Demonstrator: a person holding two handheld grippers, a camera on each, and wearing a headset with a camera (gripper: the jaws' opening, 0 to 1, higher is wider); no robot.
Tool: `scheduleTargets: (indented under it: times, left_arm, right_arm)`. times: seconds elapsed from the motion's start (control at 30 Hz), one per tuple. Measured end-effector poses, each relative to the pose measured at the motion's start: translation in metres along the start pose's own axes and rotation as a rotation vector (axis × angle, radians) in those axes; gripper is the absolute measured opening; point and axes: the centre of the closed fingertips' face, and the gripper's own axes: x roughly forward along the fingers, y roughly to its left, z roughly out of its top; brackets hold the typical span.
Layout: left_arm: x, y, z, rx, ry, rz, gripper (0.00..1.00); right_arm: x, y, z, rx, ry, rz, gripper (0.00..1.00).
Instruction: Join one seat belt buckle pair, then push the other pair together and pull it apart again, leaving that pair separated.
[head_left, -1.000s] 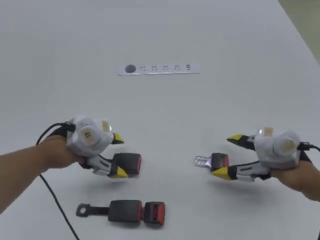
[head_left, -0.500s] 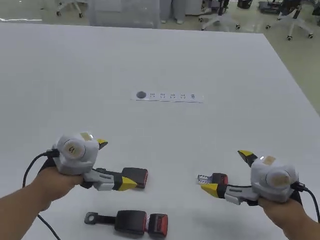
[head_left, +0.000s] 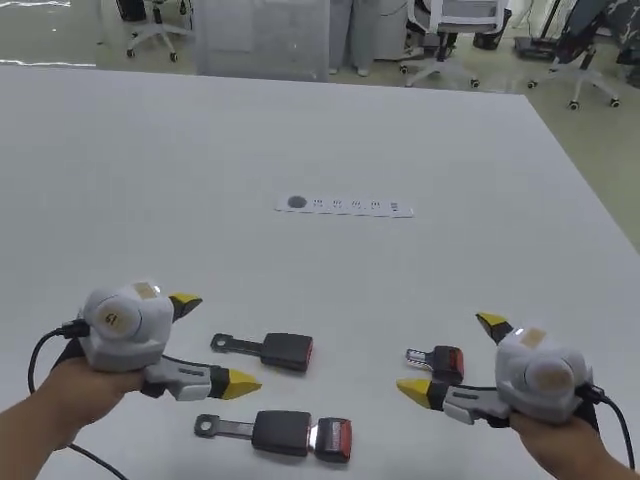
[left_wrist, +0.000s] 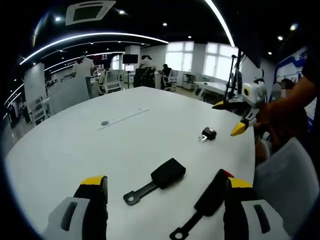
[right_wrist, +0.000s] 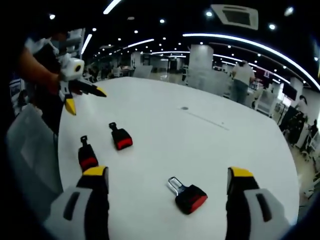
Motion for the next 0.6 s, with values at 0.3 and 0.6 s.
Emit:
scheduleTargets:
  times: [0.3,0.6]
  left_arm:
    - [-0.024,0.004,-0.016,-0.036,-0.039,0.021,1.0]
    - [-0.038,-0.006,-0.034,-0.04,-0.02,0.031,1.0]
  right_arm:
    - [-0.019,0.012,-0.013,-0.002,0.011,-0.01,0.99]
    - [-0.032,0.018,-0.019,-0.008,0.013,-0.019,0.99]
